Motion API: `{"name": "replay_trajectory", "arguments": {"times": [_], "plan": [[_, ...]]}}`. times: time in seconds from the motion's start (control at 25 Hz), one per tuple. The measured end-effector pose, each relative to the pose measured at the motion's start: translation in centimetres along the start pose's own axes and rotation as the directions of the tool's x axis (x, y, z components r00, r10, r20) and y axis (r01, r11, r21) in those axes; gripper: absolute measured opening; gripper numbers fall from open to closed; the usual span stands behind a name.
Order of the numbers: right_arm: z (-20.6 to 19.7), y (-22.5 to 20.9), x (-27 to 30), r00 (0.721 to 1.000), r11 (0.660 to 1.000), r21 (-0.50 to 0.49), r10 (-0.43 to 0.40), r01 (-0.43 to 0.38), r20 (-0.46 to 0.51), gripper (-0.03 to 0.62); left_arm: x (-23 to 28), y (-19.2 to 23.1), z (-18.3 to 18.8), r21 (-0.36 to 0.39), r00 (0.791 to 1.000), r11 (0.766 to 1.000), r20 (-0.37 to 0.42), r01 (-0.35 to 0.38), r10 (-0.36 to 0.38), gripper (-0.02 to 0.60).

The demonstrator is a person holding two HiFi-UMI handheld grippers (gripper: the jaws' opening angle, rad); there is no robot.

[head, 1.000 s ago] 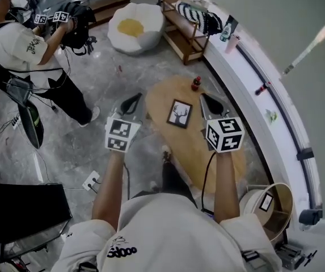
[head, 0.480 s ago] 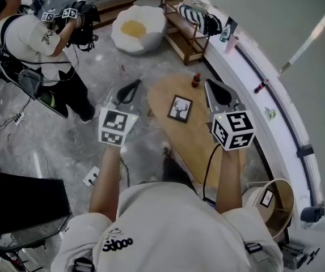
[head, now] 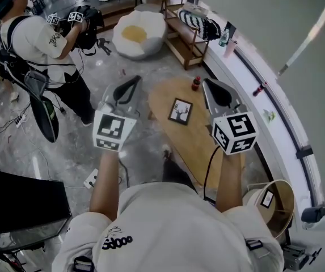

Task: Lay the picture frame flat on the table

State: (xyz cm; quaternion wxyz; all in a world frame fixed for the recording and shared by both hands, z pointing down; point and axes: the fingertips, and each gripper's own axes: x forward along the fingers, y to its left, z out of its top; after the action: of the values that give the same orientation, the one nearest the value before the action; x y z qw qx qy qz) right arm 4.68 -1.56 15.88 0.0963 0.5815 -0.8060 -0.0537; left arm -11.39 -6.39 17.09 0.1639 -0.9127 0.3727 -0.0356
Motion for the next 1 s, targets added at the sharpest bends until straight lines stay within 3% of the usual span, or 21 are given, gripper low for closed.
{"name": "replay_trajectory", "arguments": {"times": [0.44,0.64,1.0], "plan": [[0.1,1.3,0.0,1.0,1.0,-0.021,0.011,-0.012,-0.028,0.003,-0.9,-0.1,0.0,0.012,1.0,1.0,-0.009,0.021,-0.021,0.009],[-0.2,0.9,0.6,0.999,1.0,-0.009,0.014,-0.014,-0.031,0.002,-0.2,0.1,0.1,-0.027,1.0,0.999,0.0,0.03,-0.03,0.009],[0.0,0.9,1.0,1.0,1.0,-0.013,0.014,-0.014,-0.028,0.002,0.2,0.1,0.3,-0.007,1.0,0.999,0.003,0.031,-0.031,0.009]]}}
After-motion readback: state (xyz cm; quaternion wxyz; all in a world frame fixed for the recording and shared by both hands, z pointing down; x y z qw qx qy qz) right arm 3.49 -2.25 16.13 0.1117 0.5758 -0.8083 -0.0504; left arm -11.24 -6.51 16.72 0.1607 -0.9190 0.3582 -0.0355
